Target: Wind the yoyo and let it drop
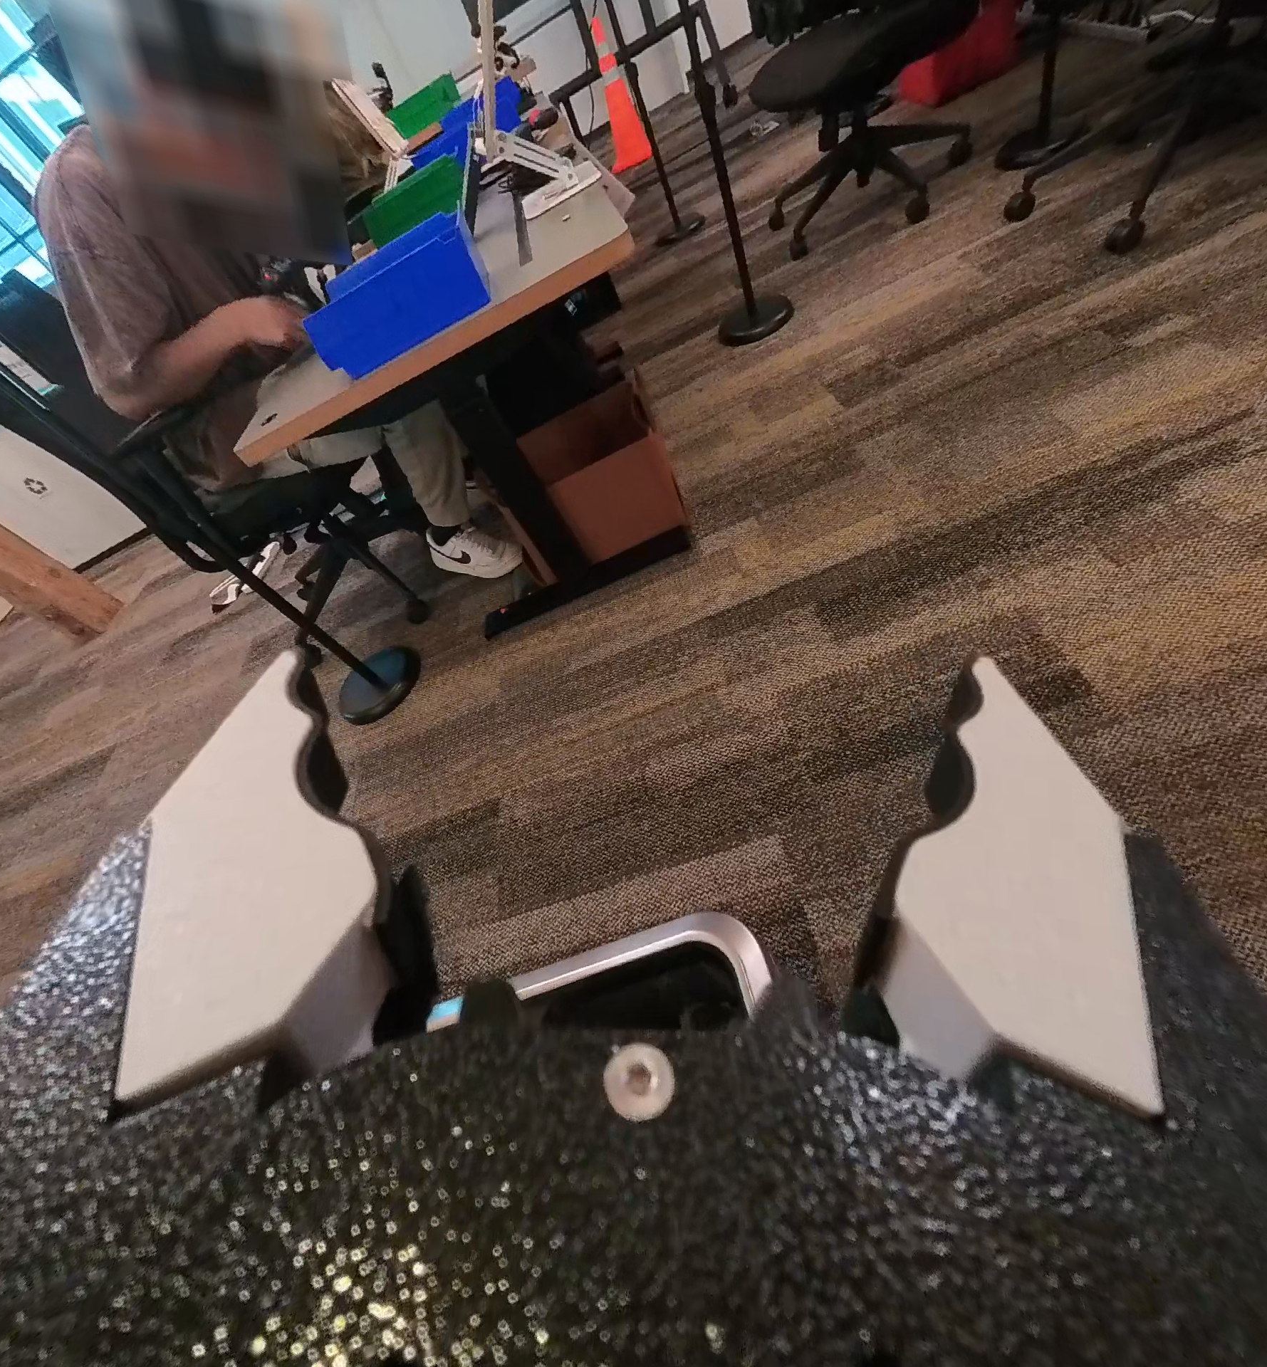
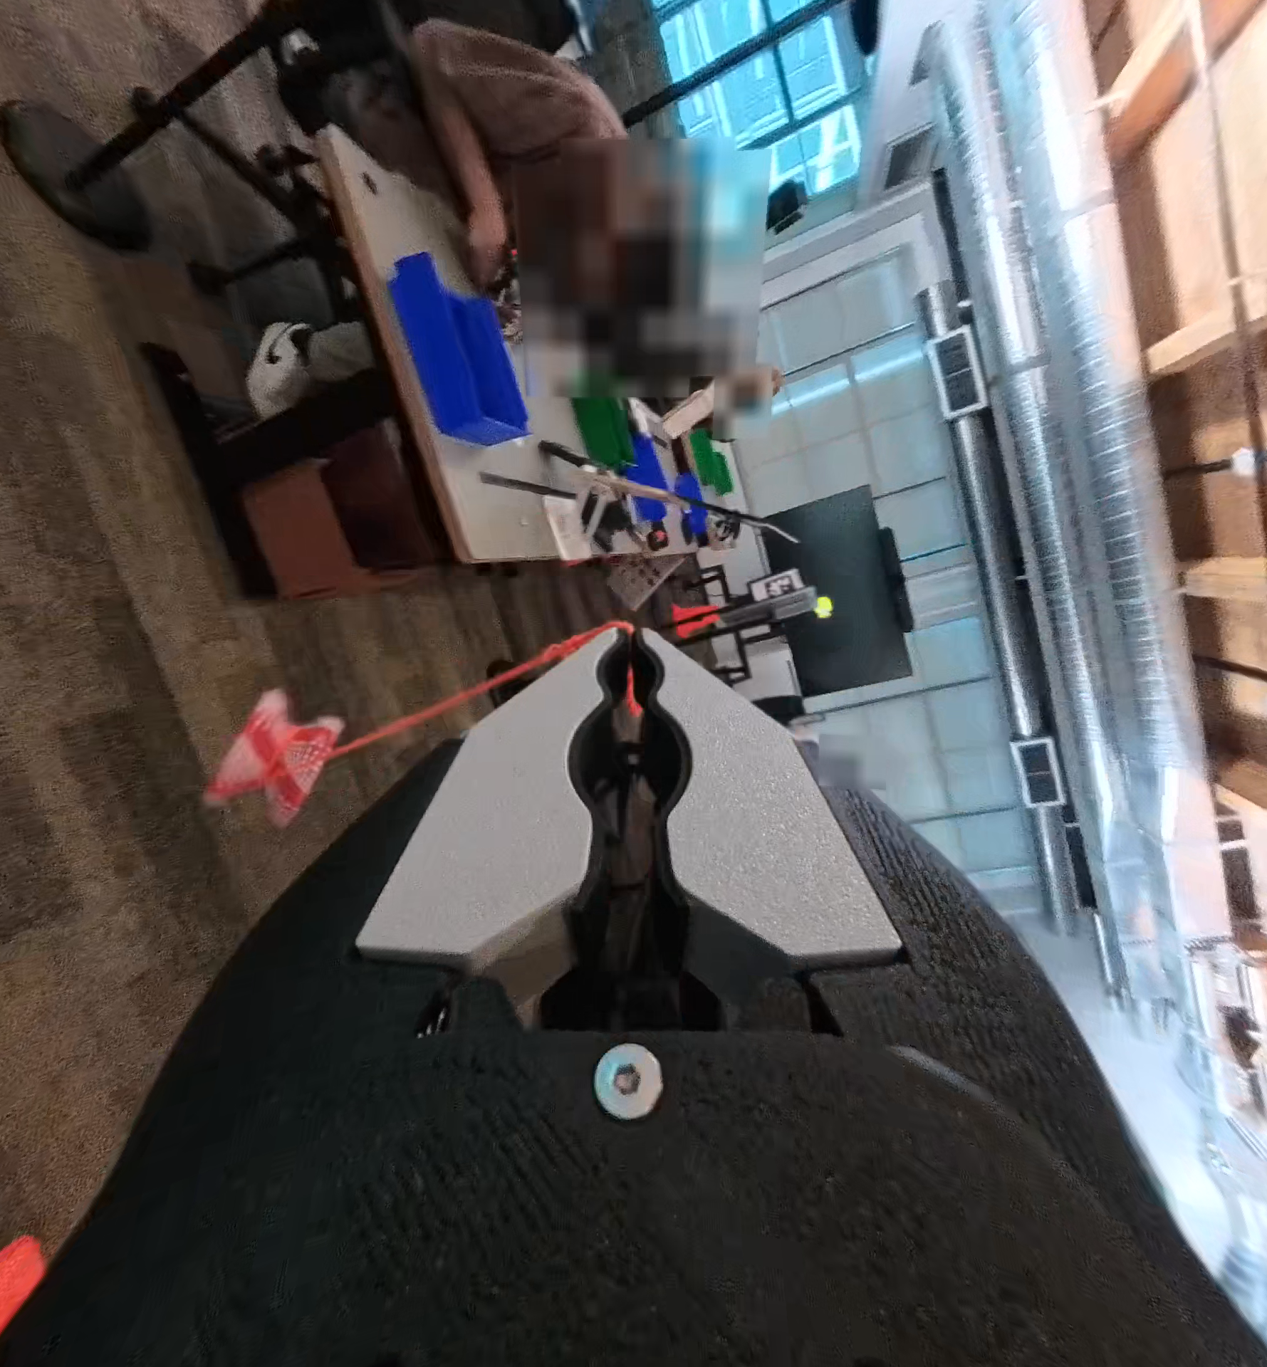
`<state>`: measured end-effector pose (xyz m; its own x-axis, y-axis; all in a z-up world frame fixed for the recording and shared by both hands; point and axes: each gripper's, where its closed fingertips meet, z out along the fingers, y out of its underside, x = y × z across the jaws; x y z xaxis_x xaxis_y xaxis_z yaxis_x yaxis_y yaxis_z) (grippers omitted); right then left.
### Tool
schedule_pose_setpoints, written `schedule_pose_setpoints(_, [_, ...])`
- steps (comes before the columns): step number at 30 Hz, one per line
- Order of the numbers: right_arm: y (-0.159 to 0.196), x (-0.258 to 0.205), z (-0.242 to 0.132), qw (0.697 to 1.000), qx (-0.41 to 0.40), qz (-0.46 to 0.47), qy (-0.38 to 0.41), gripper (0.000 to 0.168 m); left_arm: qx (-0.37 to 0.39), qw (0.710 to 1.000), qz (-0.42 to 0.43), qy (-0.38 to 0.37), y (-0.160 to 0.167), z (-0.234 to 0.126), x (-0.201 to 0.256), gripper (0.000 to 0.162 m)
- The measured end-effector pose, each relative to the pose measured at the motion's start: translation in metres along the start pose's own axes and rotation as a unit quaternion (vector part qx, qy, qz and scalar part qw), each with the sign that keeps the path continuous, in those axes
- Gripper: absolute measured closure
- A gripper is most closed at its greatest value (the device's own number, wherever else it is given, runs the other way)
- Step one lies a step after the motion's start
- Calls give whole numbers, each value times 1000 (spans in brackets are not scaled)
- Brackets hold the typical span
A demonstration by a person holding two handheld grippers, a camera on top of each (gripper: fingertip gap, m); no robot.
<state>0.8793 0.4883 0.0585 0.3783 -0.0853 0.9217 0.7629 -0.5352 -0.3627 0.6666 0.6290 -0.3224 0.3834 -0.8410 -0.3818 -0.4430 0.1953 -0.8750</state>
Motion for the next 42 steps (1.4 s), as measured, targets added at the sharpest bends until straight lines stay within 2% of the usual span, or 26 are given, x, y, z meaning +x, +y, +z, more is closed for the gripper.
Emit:
schedule_pose_setpoints(3, [34, -95, 15, 997, -30, 7, -68, 168, -4, 1000, 6, 7, 1, 0, 2, 9])
schedule_pose_setpoints(5, [51, -132, 24, 995, -46, 6, -93, 168, -4, 1000, 10, 10, 2, 0, 4, 12])
schedule_pose_setpoints(7, [63, -142, 32, 993, -62, 2, -103, 168, -5, 1000, 11, 12, 2, 1, 5, 13])
schedule_pose_setpoints(9, [61, -123, 36, 994, -59, 9, -92, 168, -8, 1000, 11, 13, 3, 1, 5, 13])
schedule_pose_setpoints(12, [37, -45, 36, 999, -31, -2, -35, 168, -11, 1000, 13, 15, 4, 1, 6, 13])
schedule_pose_setpoints(15, [-4, 86, 15, 995, 4, -35, 90, 168, -15, 1000, 16, 16, 6, 2, 6, 14])
schedule_pose_setpoints(18, [-60, 234, -56, 964, 69, -8, 257, 168, -15, 1000, 17, 16, 6, 2, 6, 15])
schedule_pose_setpoints(20, [-93, 303, -114, 932, 117, 8, 343, 168, -14, 1000, 17, 15, 5, 1, 7, 15])
schedule_pose_setpoints(21, [-106, 327, -137, 919, 134, 7, 370, 168, -15, 1000, 18, 16, 6, 2, 7, 15])
schedule_pose_setpoints(23, [-128, 354, -160, 913, 159, 10, 377, 168, -20, 999, 21, 18, 7, 2, 9, 16])
schedule_pose_setpoints(28, [-148, 387, -146, 926, 118, -47, 356, 168, -27, 999, 23, 21, 9, 2, 10, 16])
schedule_pose_setpoints(31, [-133, 358, -116, 961, 84, -25, 261, 168, -30, 999, 26, 22, 10, 3, 11, 17])
schedule_pose_setpoints(34, [-97, 289, -87, 982, 46, -30, 180, 168, -31, 999, 29, 24, 10, 2, 11, 17])
schedule_pose_setpoints(38, [-25, 153, -63, 997, -1, -18, 81, 168, -34, 999, 31, 26, 11, 3, 12, 17])
schedule_pose_setpoints(42, [60, -18, -59, 998, -60, -4, 12, 168, -40, 998, 33, 29, 14, 4, 13, 18])
